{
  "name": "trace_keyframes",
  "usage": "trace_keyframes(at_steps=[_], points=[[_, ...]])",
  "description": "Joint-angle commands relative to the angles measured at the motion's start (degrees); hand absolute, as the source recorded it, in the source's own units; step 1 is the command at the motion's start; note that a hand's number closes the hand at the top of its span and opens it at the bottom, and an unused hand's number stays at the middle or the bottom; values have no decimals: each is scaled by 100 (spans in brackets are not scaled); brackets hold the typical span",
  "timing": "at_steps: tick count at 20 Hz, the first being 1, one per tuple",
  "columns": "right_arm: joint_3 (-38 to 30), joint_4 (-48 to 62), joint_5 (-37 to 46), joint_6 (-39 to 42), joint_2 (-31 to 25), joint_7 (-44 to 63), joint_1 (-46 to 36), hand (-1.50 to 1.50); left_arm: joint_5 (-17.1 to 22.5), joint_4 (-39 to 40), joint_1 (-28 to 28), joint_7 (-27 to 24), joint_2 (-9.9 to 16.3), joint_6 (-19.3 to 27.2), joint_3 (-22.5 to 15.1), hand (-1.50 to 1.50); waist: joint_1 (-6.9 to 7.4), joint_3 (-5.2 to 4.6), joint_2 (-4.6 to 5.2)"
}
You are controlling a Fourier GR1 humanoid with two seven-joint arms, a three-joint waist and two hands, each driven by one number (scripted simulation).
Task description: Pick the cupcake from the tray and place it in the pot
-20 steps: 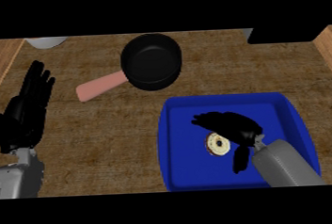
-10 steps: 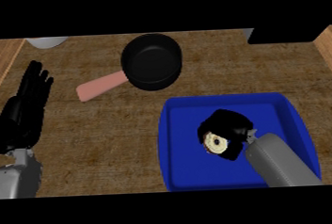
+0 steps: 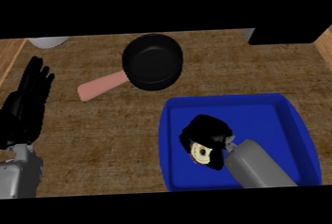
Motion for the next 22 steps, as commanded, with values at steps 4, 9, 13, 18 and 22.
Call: trace_keyframes(at_steps=[4, 9, 13, 18, 22], points=[[1190, -665, -849, -220, 675, 2359, -352, 150, -58, 92, -155, -93, -125, -89, -255, 0, 472, 10, 30], [1784, -1245, -1693, -1075, 686, 3830, -566, 150, 6, 144, -202, -62, -139, -166, -285, 0, 541, 14, 34], [1752, -2011, -1797, -2272, 689, 4795, -988, 150, -74, 205, -203, -105, -141, -100, -276, 0, 443, 13, -27], [1827, -2352, -1575, -3589, 691, 6114, -1864, 150, -50, 294, -226, -23, -121, -80, -214, 0, 378, 1, -20], [1923, -2177, -1427, -4307, 691, 7280, -2815, 150, -183, 172, -237, -11, -221, 60, -323, 0, 356, 0, -16]])
